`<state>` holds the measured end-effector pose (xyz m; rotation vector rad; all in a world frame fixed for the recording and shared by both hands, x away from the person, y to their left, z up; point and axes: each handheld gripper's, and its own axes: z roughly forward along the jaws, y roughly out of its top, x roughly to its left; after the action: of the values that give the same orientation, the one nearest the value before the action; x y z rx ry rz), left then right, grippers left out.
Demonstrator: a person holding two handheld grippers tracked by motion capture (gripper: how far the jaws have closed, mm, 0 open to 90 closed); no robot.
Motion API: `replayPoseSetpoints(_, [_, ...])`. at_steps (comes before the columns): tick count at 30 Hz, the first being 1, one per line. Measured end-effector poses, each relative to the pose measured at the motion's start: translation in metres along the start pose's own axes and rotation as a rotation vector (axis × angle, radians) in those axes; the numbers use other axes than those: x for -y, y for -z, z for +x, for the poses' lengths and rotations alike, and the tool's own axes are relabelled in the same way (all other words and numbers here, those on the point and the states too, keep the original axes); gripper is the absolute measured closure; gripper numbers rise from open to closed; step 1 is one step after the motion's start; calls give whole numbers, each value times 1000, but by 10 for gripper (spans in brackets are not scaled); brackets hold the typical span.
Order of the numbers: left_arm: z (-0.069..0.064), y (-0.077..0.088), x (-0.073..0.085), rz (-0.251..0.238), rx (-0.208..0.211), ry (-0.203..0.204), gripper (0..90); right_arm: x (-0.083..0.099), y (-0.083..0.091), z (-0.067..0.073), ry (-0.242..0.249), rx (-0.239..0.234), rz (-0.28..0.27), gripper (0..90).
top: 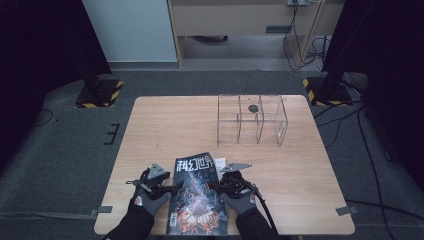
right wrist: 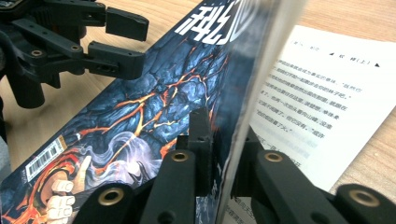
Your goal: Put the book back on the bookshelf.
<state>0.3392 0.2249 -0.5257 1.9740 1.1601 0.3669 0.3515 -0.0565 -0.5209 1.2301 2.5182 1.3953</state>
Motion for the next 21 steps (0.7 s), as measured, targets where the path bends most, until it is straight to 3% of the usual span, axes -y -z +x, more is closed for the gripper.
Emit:
replayPoseSetpoints(9, [5, 6, -2, -44, 6, 41, 278, -2, 5, 7, 33, 0, -32, 869])
replayPoseSetpoints(21, [5, 9, -3, -64, 20, 55, 264, -9, 17, 17, 77, -9, -106, 876])
